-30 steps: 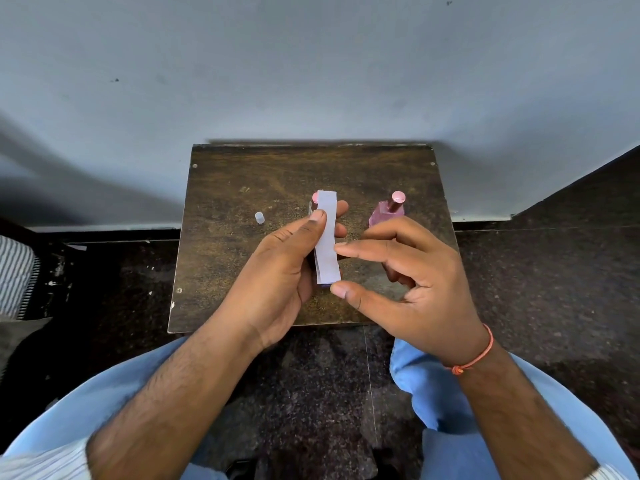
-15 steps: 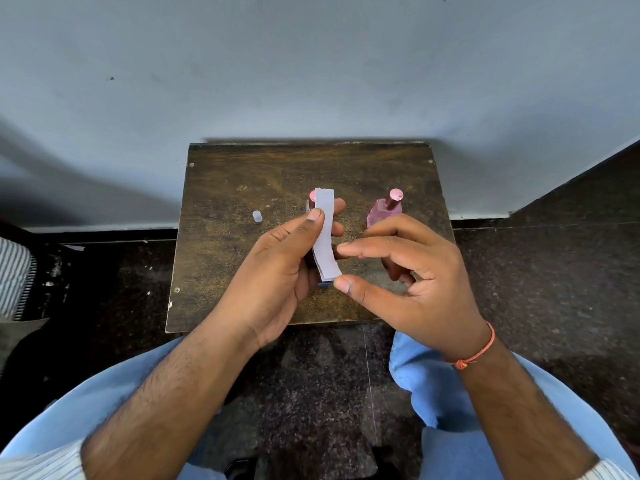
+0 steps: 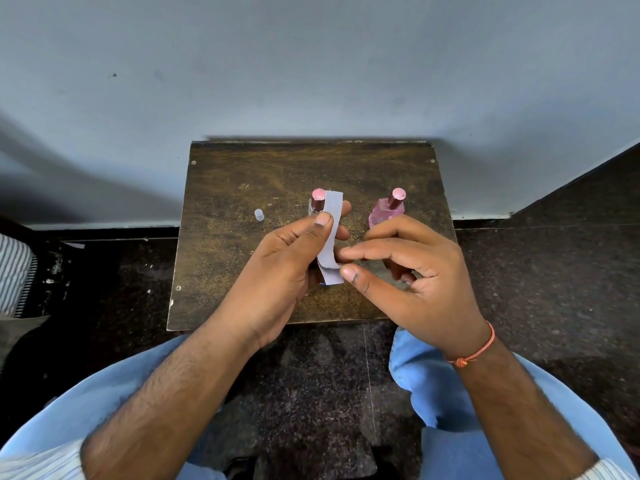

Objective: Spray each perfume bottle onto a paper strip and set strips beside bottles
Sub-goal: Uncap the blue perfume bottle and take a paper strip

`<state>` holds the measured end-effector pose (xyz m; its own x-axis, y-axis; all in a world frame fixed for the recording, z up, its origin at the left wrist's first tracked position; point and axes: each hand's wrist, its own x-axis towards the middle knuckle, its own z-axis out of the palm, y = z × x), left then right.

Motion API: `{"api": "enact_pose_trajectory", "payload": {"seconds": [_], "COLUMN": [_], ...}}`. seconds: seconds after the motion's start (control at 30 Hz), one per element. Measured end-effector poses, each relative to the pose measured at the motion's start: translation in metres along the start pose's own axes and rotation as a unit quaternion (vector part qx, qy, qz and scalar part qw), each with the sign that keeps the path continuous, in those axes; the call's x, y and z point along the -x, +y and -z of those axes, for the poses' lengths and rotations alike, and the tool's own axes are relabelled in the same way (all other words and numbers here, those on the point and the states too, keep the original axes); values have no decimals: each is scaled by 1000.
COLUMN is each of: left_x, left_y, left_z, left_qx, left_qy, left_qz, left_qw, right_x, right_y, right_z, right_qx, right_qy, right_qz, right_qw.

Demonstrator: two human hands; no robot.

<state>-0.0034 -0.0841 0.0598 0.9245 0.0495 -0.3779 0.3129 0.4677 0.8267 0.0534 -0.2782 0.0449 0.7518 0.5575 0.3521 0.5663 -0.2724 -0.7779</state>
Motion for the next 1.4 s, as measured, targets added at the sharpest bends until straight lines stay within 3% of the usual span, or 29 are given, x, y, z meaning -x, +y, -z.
{"api": "enact_pose_trajectory", "payload": {"seconds": [0.53,0.97,1.4], "left_x": [1,1,3], "left_y": [-4,-5,-1], "left_z": [-4,-5,-4], "left_qx": [-76,-57,-115], "left_qy": [-35,-39,-45], "left_qz": [7,7,-26], "left_qw": [996,998,992], "right_x": [1,1,1], "right_y": [-5,-5,-8], "right_z": [-6,-5,-2], "right_qx": [7,34,17], "right_qy": [93,54,46], "right_qz": [-4,16,15], "right_qw": [996,998,999]}}
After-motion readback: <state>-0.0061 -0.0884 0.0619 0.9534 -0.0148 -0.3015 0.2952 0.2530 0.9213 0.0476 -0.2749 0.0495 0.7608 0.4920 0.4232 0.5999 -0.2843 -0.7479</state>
